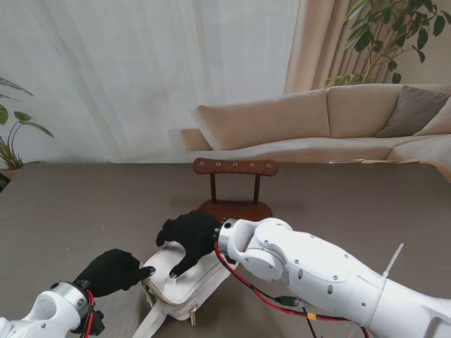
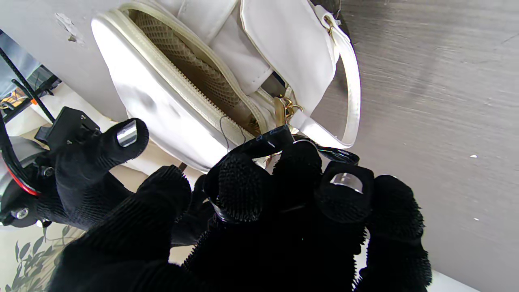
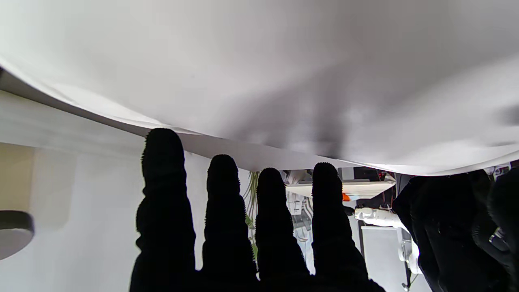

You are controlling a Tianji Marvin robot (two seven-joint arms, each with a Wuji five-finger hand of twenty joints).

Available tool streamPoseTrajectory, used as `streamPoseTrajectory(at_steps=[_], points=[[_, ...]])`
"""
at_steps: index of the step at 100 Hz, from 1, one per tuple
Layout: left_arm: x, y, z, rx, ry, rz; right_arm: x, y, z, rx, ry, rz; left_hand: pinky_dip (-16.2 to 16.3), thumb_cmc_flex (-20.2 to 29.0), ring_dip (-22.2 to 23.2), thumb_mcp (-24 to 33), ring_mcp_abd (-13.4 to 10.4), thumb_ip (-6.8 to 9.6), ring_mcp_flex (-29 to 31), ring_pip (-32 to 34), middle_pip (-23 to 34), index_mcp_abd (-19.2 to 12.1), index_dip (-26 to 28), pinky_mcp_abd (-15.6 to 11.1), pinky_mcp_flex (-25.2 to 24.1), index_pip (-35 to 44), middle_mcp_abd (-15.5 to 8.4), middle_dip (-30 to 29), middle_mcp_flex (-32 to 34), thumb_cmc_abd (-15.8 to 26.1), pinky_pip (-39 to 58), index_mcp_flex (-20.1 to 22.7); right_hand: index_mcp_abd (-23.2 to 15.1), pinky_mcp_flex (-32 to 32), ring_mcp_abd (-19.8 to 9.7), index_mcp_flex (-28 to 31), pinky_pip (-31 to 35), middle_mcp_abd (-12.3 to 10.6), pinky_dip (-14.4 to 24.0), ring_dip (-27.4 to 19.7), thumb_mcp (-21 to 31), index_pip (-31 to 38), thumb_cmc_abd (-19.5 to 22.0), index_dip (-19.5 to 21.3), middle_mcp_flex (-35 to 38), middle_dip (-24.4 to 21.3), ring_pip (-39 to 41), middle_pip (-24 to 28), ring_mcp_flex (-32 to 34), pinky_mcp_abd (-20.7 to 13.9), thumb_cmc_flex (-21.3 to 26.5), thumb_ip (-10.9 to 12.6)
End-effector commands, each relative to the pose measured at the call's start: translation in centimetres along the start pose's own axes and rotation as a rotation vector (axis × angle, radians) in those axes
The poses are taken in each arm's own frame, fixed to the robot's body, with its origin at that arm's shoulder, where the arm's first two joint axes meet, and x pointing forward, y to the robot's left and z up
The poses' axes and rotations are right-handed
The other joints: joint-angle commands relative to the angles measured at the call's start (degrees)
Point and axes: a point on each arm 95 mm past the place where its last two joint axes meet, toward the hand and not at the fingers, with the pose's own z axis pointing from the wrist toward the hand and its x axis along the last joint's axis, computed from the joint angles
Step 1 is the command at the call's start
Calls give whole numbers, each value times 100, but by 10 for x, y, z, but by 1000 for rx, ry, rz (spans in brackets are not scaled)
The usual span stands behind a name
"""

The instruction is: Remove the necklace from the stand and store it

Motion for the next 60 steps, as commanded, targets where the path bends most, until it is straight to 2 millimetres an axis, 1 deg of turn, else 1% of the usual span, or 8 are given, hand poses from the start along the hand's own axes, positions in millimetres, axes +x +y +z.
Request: streamPoseTrajectory(at_steps=[1, 13, 24, 32, 40, 46, 53, 60], points=[[0, 4, -2, -20, -2, -6, 5, 3, 8, 15, 16, -3, 36, -21, 39, -61, 213, 72, 22, -77, 62, 115, -9, -291, -117, 161, -23, 32, 148, -9, 288, 148, -157, -2340, -120, 137, -118, -135, -101, -27, 120, -40, -170, 70, 75, 85, -6, -40, 59, -140, 38, 132], [1, 5, -3, -17, -4, -10, 9, 3, 19, 34, 28, -22, 36, -22, 38, -63, 209, 72, 24, -78, 61, 123, -10, -293, -117, 156, -17, 32, 147, -6, 288, 142, -287, -2322, -126, 337, -123, -177, -114, -20, 124, -34, -117, 110, 177, 123, 25, -25, 100, -165, 161, 146], [1, 6, -4, -12, -5, -14, 11, 2, 27, 45, 43, -30, 37, -15, 38, -59, 209, 73, 24, -78, 60, 130, -11, -291, -120, 155, -10, 31, 150, -10, 285, 147, -479, -2286, -163, 682, -101, -261, -155, -13, -88, 47, -14, 257, 467, 169, 105, -35, 213, -202, 586, 202], [0, 6, -5, -9, -6, -15, 12, 1, 33, 54, 48, -29, 37, -17, 38, -62, 209, 72, 24, -78, 60, 130, -11, -291, -118, 154, -10, 31, 150, -7, 286, 147, -575, -2276, -153, 801, -78, -258, -167, 0, -130, 97, 33, 300, 599, 201, 147, 15, 270, -218, 750, 229], [0, 6, -6, -8, -6, -16, 12, 0, 39, 65, 44, -23, 38, -16, 40, -62, 217, 72, 24, -76, 60, 122, -11, -292, -116, 155, -11, 31, 150, -9, 288, 148, -396, -2291, -145, 455, -50, -174, -179, 7, -188, -32, 65, 278, 472, 217, 166, -3, 246, -236, 749, 252], [0, 6, -6, -8, -7, -17, 12, -1, 42, 70, 38, -19, 40, -14, 40, -61, 218, 73, 24, -76, 60, 124, -11, -289, -113, 154, -12, 31, 150, -9, 290, 146, -213, -2305, -116, 148, -25, -174, -187, 22, -203, -137, 57, 245, 418, 239, 199, 22, 255, -240, 715, 267], [0, 7, -7, -8, -7, -19, 13, -1, 45, 75, 33, -14, 40, -17, 41, -63, 218, 72, 24, -75, 60, 126, -11, -288, -113, 156, -12, 30, 150, -4, 290, 147, -94, -2323, -94, -27, -4, -172, -195, 33, -195, -150, 23, 237, 364, 252, 221, 38, 246, -243, 674, 275], [0, 7, -7, -10, -8, -20, 13, -1, 46, 74, 28, -15, 41, -16, 41, -65, 215, 72, 26, -74, 60, 127, -11, -288, -114, 155, -18, 31, 145, -7, 289, 146, 133, -2298, -63, -279, 41, -140, -202, 50, -161, -152, 21, 220, 313, 268, 260, 71, 291, -246, 632, 284]])
